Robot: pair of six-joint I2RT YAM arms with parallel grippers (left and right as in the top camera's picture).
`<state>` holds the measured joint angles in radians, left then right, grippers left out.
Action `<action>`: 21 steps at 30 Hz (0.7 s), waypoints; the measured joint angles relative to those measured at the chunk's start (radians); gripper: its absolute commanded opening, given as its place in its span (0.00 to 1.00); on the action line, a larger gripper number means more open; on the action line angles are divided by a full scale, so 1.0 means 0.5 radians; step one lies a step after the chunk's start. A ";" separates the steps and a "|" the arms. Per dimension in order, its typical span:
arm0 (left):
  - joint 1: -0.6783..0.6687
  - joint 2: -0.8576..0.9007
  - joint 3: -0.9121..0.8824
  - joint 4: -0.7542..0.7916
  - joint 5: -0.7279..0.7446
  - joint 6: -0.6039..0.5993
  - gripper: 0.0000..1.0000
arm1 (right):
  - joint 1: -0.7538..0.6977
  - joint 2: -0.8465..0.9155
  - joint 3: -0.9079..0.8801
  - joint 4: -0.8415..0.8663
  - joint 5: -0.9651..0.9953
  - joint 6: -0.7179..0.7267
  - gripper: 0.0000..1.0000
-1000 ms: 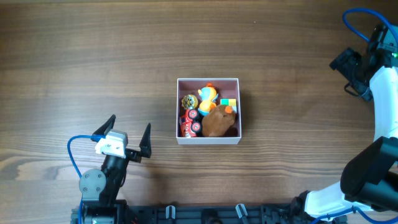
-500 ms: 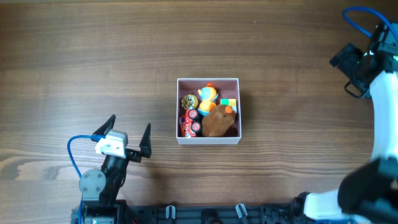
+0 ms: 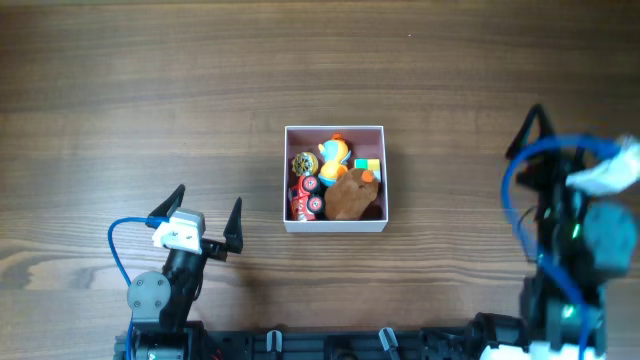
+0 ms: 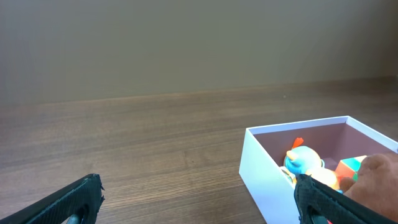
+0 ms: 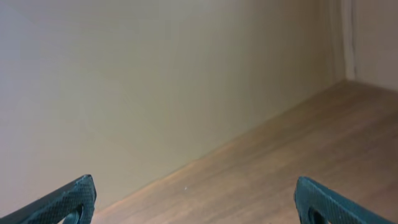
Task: Pack container
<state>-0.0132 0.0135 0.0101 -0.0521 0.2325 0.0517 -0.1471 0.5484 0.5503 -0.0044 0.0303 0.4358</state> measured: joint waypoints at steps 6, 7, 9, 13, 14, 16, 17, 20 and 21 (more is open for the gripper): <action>0.000 0.000 0.000 0.000 0.000 0.000 1.00 | 0.131 -0.426 -0.355 0.041 -0.129 -0.378 1.00; 0.000 0.000 0.000 0.000 0.000 0.000 1.00 | 0.172 -0.491 -0.378 0.041 -0.137 -0.446 1.00; 0.000 0.000 0.000 0.000 0.001 0.000 1.00 | 0.237 -0.630 -0.420 0.044 -0.153 -0.550 1.00; 0.000 0.000 0.000 0.000 0.001 0.000 1.00 | 0.267 -0.855 -0.542 0.054 -0.177 -0.640 1.00; 0.000 0.000 0.000 0.000 0.000 0.000 1.00 | 0.267 -0.903 -0.587 0.055 -0.184 -0.645 1.00; 0.000 0.000 0.000 0.000 0.001 0.000 1.00 | 0.267 -0.993 -0.687 0.053 -0.199 -0.650 1.00; 0.000 0.000 0.001 0.000 0.000 0.000 1.00 | 0.267 -1.024 -0.726 0.056 -0.204 -0.650 1.00; 0.000 0.000 0.001 0.001 0.000 0.000 1.00 | 0.267 -1.057 -0.838 0.114 -0.204 -0.641 1.00; 0.000 0.000 0.000 0.000 0.000 0.000 1.00 | 0.267 -1.057 -0.874 0.124 -0.204 -0.633 1.00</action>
<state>-0.0132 0.0135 0.0101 -0.0521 0.2325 0.0517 -0.0135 0.0200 0.1131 0.0574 -0.0719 0.1192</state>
